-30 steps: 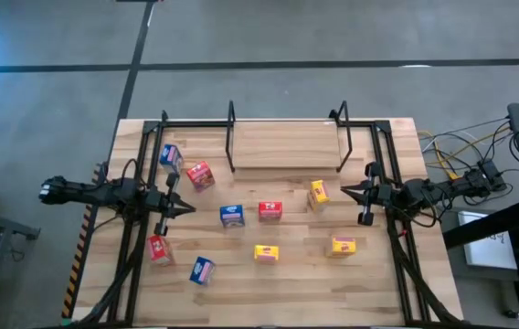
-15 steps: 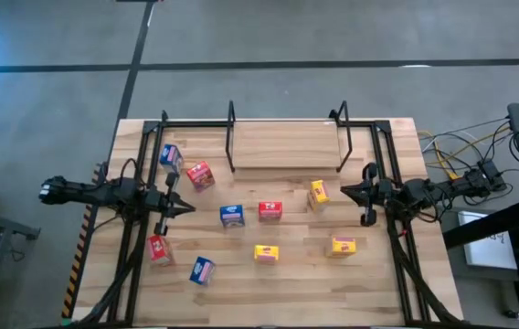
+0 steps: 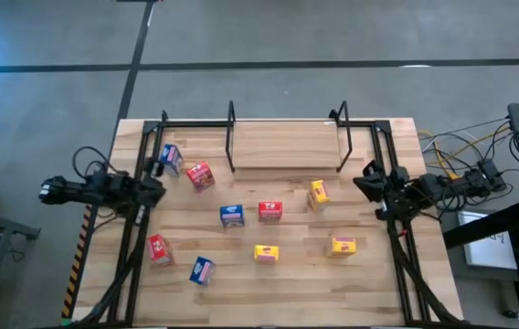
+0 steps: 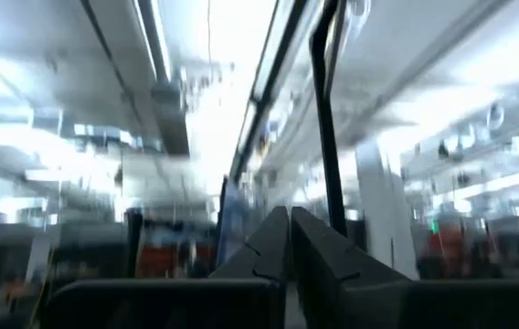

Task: Stack cereal on shelf
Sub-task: Put the top yellow cereal box on the shelf

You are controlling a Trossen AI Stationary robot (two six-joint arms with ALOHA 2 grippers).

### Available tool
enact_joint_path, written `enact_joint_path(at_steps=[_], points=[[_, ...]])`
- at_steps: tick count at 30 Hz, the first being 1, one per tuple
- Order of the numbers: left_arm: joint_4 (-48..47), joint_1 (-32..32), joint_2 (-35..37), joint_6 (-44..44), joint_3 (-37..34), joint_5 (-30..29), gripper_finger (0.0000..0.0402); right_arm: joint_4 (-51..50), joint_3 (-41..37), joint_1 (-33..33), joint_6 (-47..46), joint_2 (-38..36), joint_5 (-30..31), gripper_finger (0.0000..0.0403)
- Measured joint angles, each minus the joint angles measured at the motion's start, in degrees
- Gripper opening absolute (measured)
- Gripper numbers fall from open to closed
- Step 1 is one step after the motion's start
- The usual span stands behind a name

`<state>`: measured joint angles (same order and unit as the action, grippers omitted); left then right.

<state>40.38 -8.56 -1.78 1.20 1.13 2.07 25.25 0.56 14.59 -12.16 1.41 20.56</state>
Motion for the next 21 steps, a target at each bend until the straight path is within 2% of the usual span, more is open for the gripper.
enact_joint_path(at_steps=[4, 9, 14, 21], points=[[4.9, 0.0, 0.0, 0.9, 0.0, 0.0, 0.0, 2.3, 0.0, 0.0, 0.1, 1.2, 0.5, 0.0013], [6.2, 0.0, 0.0, 6.2, 0.0, -0.7, 0.0, 4.5, 1.0, 0.0, 0.3, 3.7, 1.7, 0.0013], [7.9, 0.0, 0.0, 7.5, 0.0, -4.0, 0.0, 4.8, 5.1, 0.0, 0.1, 8.0, 5.3, 0.0013], [10.8, 0.0, 0.0, 7.3, 0.0, -4.1, 0.0, 1.3, 13.3, 0.0, -3.7, 17.6, 7.6, 0.0013]])
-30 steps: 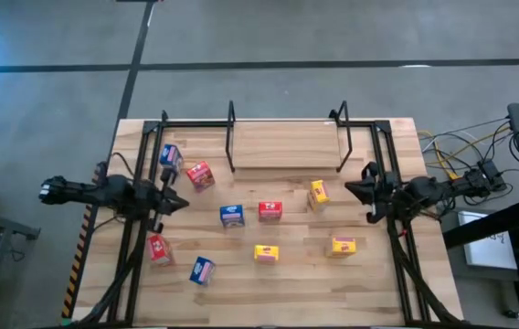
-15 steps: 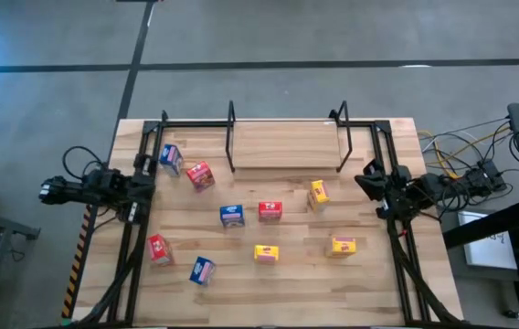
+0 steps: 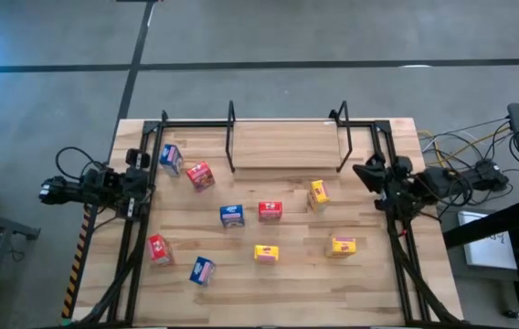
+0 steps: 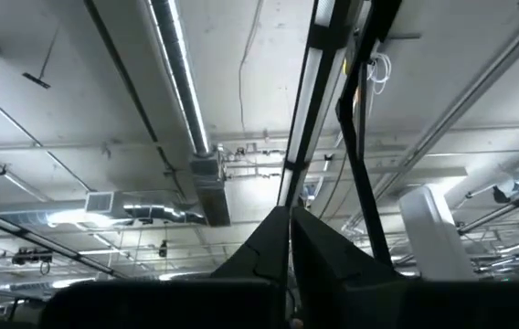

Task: Stack cereal on shelf
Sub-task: Put the top yellow cereal box on the shelf

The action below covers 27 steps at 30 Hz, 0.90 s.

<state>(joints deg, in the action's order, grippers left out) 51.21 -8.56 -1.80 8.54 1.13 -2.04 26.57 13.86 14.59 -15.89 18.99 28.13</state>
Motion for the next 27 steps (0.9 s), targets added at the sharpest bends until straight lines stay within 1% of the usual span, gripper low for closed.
enact_joint_path(at_steps=[4, 6, 9, 14, 17, 20, 24, 27], points=[[4.0, 0.0, 0.0, 0.0, 0.0, 0.0, 0.0, -8.5, 7.2, 0.0, -4.8, 6.2, 4.3, 0.0013], [4.8, 0.0, 0.0, 0.1, 0.0, 0.0, 0.0, -16.1, 11.9, 0.0, -8.8, 8.9, 6.7, 0.0013], [5.4, 0.0, 0.0, 1.4, 0.0, 0.0, 0.0, -29.5, 19.5, 0.0, -16.3, 12.4, 8.1, 0.0013], [5.8, 0.0, 0.0, 3.0, 0.0, -0.4, 0.0, -52.1, 31.6, -0.2, -29.9, 18.3, 7.9, 0.0013], [6.2, 0.0, 0.0, 3.0, 0.0, -0.5, 0.0, -65.6, 37.5, -0.2, -38.1, 21.6, 7.8, 0.0013], [6.3, 0.0, 0.0, 3.0, 0.0, -0.5, 0.0, -77.0, 42.4, -0.2, -45.8, 24.7, 6.9, 0.0013], [6.3, 0.0, 0.0, 4.6, 0.0, -0.5, 0.0, -86.2, 46.8, -1.1, -52.4, 28.8, 3.5, 0.0013], [6.6, 0.0, 0.0, 5.7, 0.0, -0.5, 0.0, -88.1, 49.6, -2.9, -53.2, 31.4, 1.7, 0.0013]])
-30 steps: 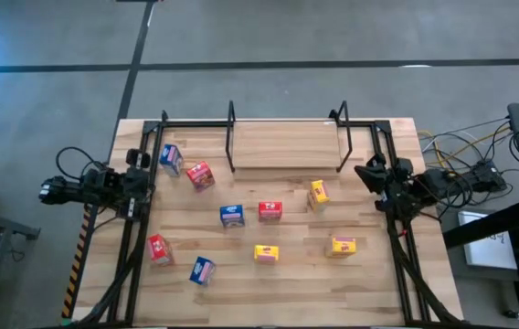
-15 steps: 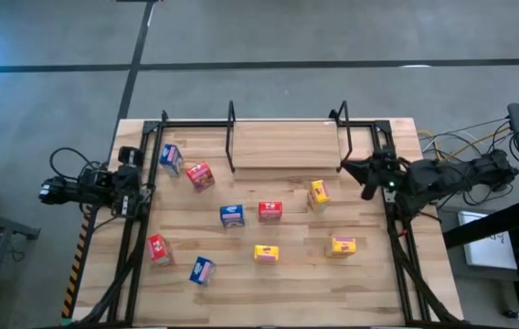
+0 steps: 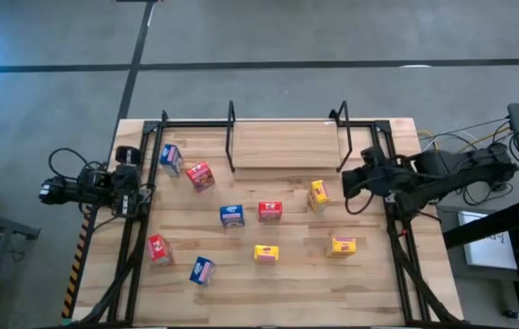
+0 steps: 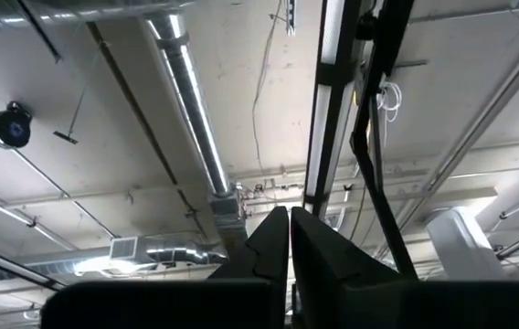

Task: Stack cereal on shelf
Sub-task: Put the top yellow cereal box on the shelf

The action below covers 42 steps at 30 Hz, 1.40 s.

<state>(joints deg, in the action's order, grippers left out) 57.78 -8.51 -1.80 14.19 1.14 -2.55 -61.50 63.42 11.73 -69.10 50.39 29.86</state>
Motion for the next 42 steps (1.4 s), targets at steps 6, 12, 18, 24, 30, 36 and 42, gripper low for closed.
enact_joint_path(at_steps=[6, 12, 18, 24, 30, 36, 42], points=[[0.7, 0.0, 0.0, 0.4, 0.0, 0.0, 0.0, -2.0, 5.1, -6.1, 4.8, 5.6, -5.2, 0.0013], [1.1, 0.0, 0.0, 0.4, 0.0, 0.0, 0.0, -2.2, 8.3, -11.3, 12.6, 10.0, -10.2, 0.0014], [1.2, 0.0, 0.0, 0.4, 0.0, 0.0, 0.0, -2.2, 9.5, -14.8, 16.3, 15.0, -18.1, 0.0062], [1.2, 0.0, 0.0, 0.4, 0.0, 0.0, 0.0, -2.3, 9.5, -16.1, 16.7, 20.3, -22.4, 0.0159], [1.2, 0.0, 0.0, 0.4, 0.0, 0.0, 0.0, -3.5, 9.5, -16.1, 17.2, 24.2, -22.4, 0.0232], [1.2, 0.0, 0.0, 0.4, 0.0, 0.0, 0.0, -3.5, 9.3, -15.7, 17.4, 27.7, -22.4, 0.026], [1.2, 0.0, 0.0, 0.4, 0.0, 0.0, 0.0, -3.8, 8.6, -15.7, 17.5, 31.3, -22.4, 0.0257]])
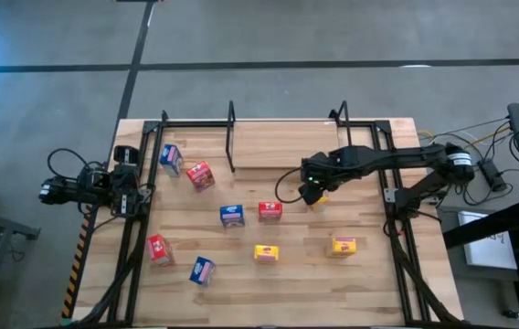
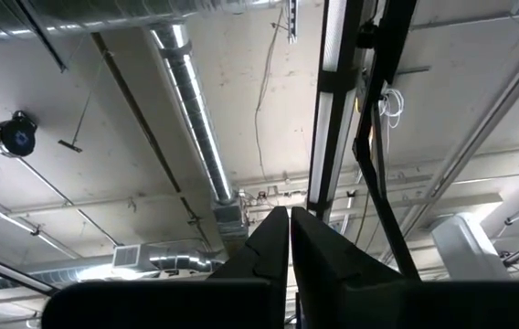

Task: Stack cereal on shelf
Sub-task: Put the top yellow cereal box on the shelf

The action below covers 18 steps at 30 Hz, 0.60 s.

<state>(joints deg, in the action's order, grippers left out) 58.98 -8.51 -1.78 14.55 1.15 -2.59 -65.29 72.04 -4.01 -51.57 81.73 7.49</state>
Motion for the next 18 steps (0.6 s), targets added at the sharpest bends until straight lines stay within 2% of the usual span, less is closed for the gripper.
enact_joint_path(at_steps=[9, 18], points=[[0.0, 0.0, 0.0, 0.0, 0.0, 0.0, 0.0, 0.0, -0.1, 0.0, 1.3, 3.8, -0.3, 0.024], [0.0, 0.0, 0.0, 0.0, 0.0, 0.0, 0.0, 0.0, -0.1, 0.0, 1.2, 3.9, -0.5, 0.0192]])
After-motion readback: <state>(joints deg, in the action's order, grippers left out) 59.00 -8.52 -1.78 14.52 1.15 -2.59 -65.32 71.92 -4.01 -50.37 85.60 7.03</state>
